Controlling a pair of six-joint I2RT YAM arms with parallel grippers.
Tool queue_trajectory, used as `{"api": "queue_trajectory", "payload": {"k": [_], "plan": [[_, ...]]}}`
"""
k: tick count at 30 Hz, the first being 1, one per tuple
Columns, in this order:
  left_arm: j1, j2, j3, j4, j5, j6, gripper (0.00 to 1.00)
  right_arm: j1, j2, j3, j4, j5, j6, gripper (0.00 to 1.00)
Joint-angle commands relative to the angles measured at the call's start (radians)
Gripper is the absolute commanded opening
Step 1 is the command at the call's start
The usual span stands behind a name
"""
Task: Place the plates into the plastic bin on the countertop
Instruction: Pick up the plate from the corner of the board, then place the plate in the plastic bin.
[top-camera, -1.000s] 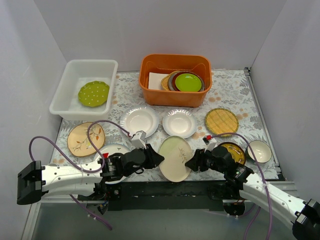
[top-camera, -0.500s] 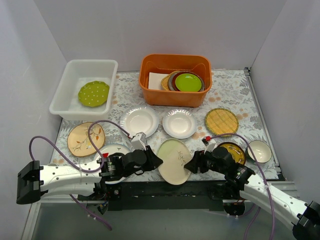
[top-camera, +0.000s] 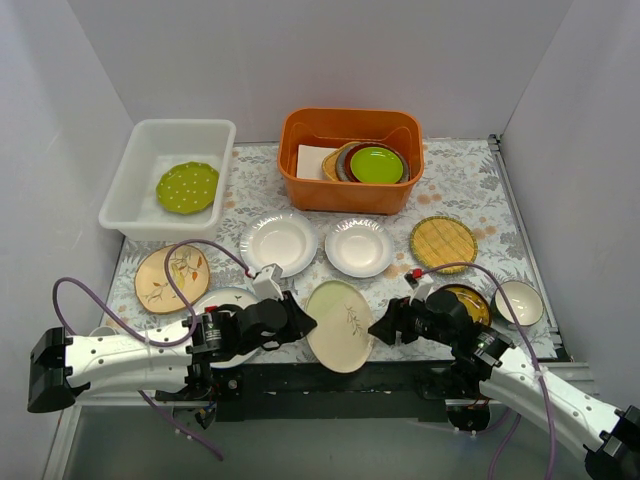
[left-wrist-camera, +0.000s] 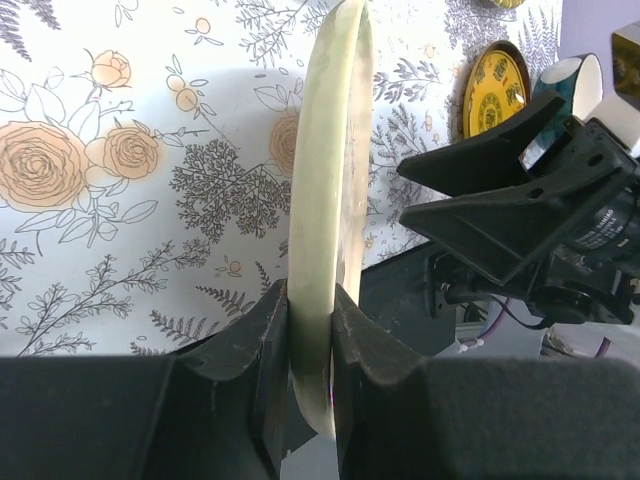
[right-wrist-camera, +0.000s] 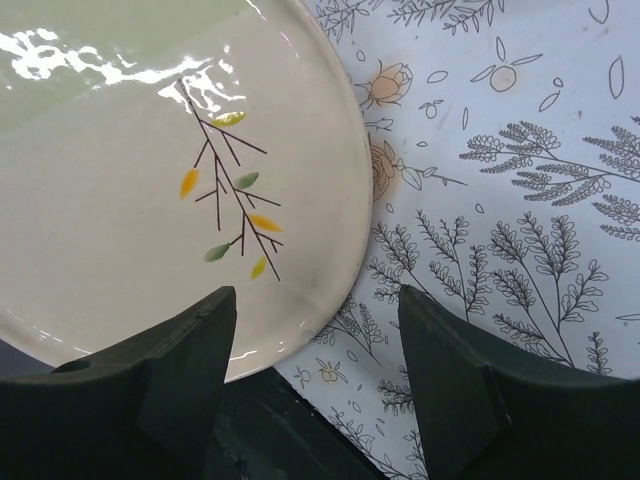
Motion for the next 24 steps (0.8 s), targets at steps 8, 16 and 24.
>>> {"api": "queue_trajectory", "payload": {"k": [8,16,24], "plan": [[-0.002,-0.079,0.131,-0.032,-0.095,-0.007,0.0,0.004,-0.047,0.117,-0.059,0.033,-0.032,0.78],[-0.001,-0.004,0.213,-0.001,-0.049,0.115,0.0,0.004,-0.036,0.114,-0.042,0.016,-0.03,0.79],[0.071,0.117,0.305,0.094,0.059,0.232,0.0,0.004,-0.056,0.115,-0.056,0.015,-0.033,0.8]]}}
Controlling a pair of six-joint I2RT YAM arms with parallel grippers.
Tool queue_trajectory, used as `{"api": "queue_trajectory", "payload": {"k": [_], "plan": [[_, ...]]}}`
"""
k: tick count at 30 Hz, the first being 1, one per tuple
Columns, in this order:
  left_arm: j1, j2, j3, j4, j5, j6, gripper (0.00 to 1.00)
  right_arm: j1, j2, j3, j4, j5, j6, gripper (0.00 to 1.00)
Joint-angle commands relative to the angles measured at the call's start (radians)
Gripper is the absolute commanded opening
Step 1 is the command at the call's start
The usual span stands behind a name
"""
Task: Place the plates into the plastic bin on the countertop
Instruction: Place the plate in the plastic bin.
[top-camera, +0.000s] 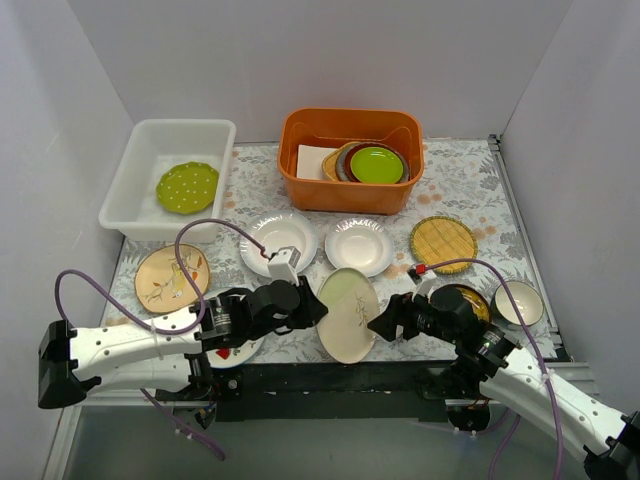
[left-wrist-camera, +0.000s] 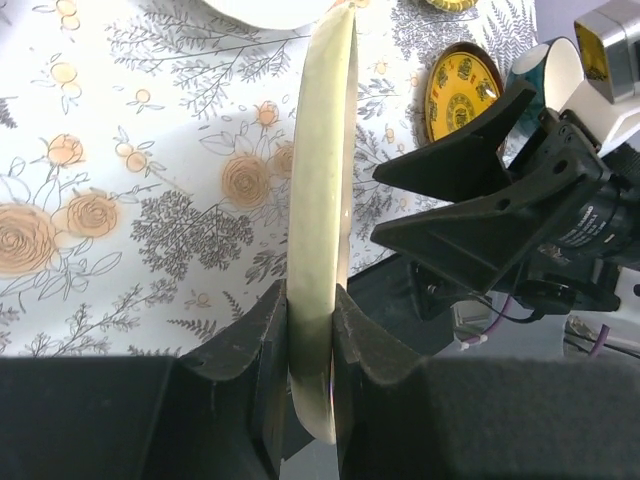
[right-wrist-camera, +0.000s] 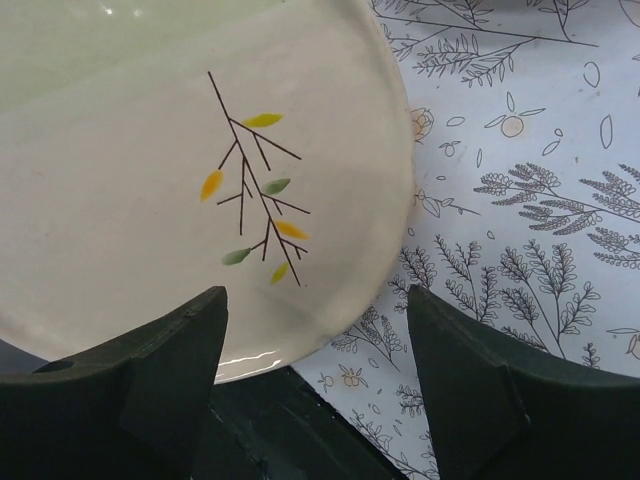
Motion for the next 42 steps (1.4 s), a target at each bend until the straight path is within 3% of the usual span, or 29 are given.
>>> {"api": "queue_trajectory", "payload": {"k": [1,9,19,26,42], "plan": [[0.058,0.015,0.103,0.176,0.068,0.075,0.0,0.003,-0.031,0.043,-0.014,0.002,-0.014,0.8],[0.219,0.111,0.186,0.227,0.243,0.173,0.0,0.003,-0.175,0.066,-0.061,0.007,-0.009,0.9],[0.429,0.248,0.261,0.32,0.444,0.235,0.0,0.005,-0.155,0.073,-0.055,-0.01,-0.011,0.93],[0.541,0.371,0.431,0.314,0.539,0.288,0.0,0.003,-0.152,0.05,-0.035,-0.036,-0.006,0.93],[0.857,0.461,0.568,0.475,0.783,0.183,0.0,0.003,-0.117,-0.021,0.038,-0.084,0.009,0.93]]}}
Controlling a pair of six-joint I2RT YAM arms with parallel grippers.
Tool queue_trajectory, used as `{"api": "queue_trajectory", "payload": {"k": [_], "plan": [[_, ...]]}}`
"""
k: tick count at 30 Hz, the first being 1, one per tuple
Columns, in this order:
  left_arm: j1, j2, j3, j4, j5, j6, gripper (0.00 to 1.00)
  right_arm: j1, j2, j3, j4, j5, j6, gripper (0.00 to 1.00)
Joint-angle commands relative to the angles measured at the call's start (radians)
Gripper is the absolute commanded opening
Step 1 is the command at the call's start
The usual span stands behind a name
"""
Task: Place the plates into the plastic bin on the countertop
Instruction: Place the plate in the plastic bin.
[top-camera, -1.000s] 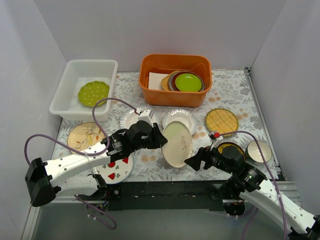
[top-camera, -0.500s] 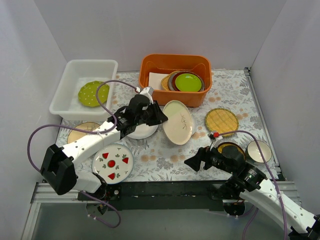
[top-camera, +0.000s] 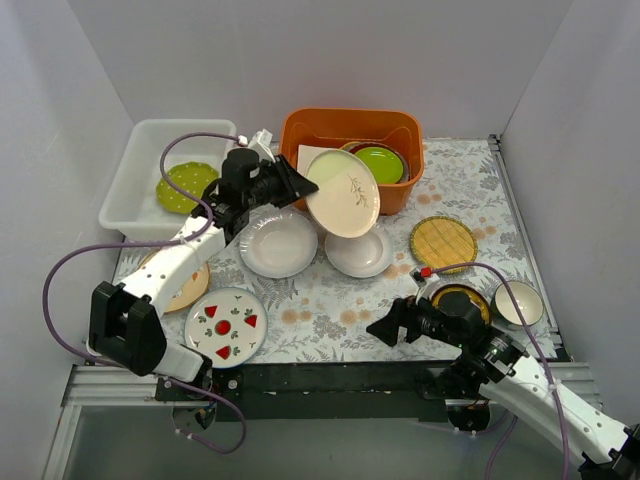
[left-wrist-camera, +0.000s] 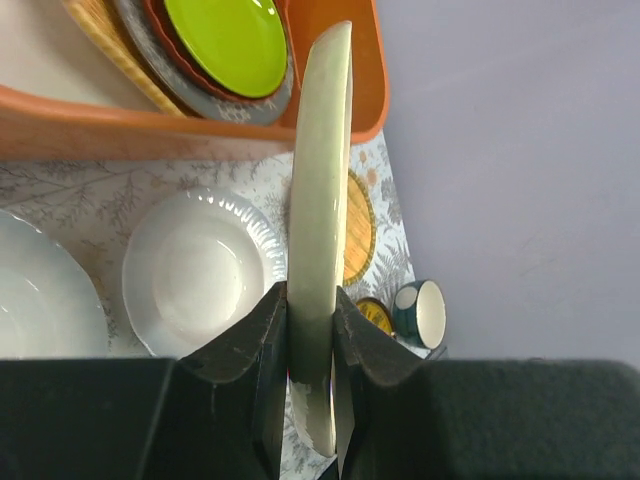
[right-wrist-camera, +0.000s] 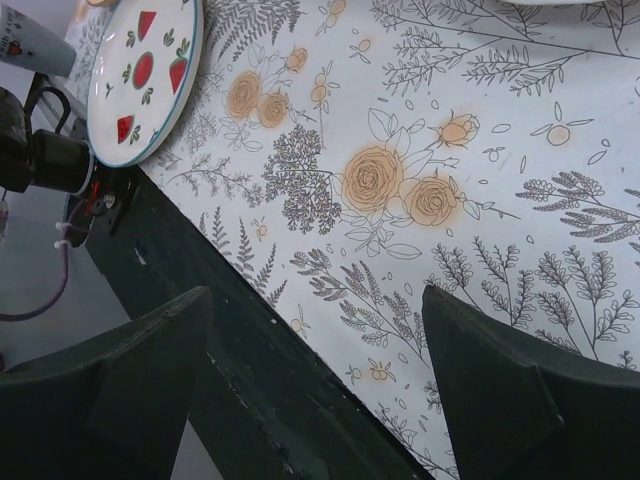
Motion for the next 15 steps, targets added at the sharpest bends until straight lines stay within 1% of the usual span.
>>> {"api": "queue_trajectory", "payload": {"k": [1,5,8,13,15], "plan": [[0.121,-0.018,0.09,0.196,0.132,-0.08,0.0,0.003,0.019,-0.017,0.085,-0.032,0.005,0.93],[0.212,-0.003,0.135,0.197,0.15,-0.104,0.0,0.003,0.039,-0.035,0.106,-0.047,0.013,0.93],[0.295,0.013,0.169,0.215,0.199,-0.141,0.0,0.003,0.051,-0.044,0.122,-0.06,0.014,0.93],[0.429,0.011,0.169,0.244,0.227,-0.178,0.0,0.003,0.07,-0.075,0.152,-0.084,0.028,0.93],[0.462,0.005,0.163,0.244,0.227,-0.181,0.0,0.003,0.074,-0.087,0.16,-0.089,0.033,0.93]]}}
